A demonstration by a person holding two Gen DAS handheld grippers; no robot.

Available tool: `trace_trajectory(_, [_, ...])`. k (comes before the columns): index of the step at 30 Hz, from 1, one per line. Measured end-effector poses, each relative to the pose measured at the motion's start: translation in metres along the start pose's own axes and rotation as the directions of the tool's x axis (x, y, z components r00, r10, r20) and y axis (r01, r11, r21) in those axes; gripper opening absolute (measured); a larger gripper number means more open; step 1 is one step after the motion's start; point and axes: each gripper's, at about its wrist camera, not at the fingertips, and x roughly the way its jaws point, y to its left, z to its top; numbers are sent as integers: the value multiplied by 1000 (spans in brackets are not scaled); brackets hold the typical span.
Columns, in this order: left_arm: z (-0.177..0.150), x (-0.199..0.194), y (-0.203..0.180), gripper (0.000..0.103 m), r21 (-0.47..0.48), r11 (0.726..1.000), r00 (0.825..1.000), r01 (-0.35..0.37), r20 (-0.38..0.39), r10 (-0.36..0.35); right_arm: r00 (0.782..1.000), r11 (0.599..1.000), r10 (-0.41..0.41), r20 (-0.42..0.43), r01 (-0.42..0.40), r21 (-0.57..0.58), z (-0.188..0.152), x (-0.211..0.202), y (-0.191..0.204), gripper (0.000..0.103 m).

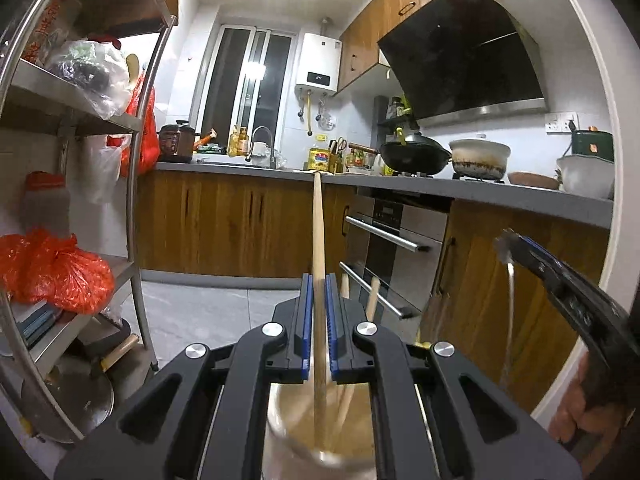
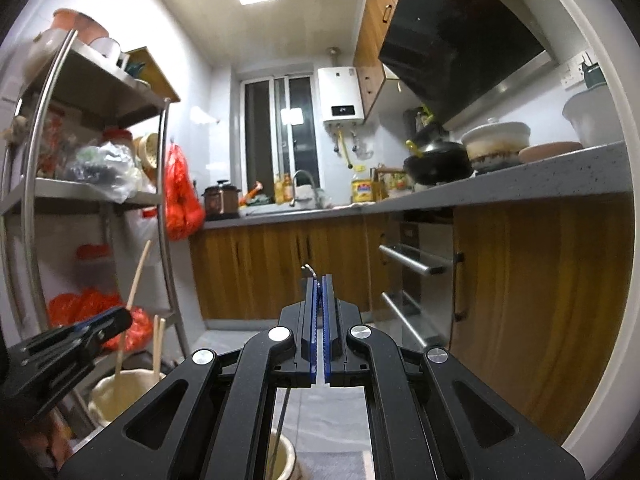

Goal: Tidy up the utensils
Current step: 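Carry the chopstick into the tall section with left while right carries the spoon to the short section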

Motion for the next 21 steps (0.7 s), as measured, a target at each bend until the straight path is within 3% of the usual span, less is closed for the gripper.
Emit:
trace_trajectory(4, [-2, -2, 2, 6, -12, 1000, 1000, 3, 10, -3, 998, 994, 21, 59, -27, 102, 7, -9, -14, 3])
trace_trajectory(8, [-2, 3, 2, 6, -7, 1000, 1000, -7, 11, 7, 993, 992, -51, 103, 38, 121, 9, -10, -15, 3])
trace_trajectory(12, [-2, 3, 8, 6, -27, 1000, 1000, 2, 14, -1, 994, 997, -78, 80, 76, 24, 0, 0, -3, 3])
trace_trajectory(21, [-14, 2, 15, 6, -43, 998, 999, 43, -10, -44, 998, 996, 10, -63, -15, -84, -16, 15, 15, 3])
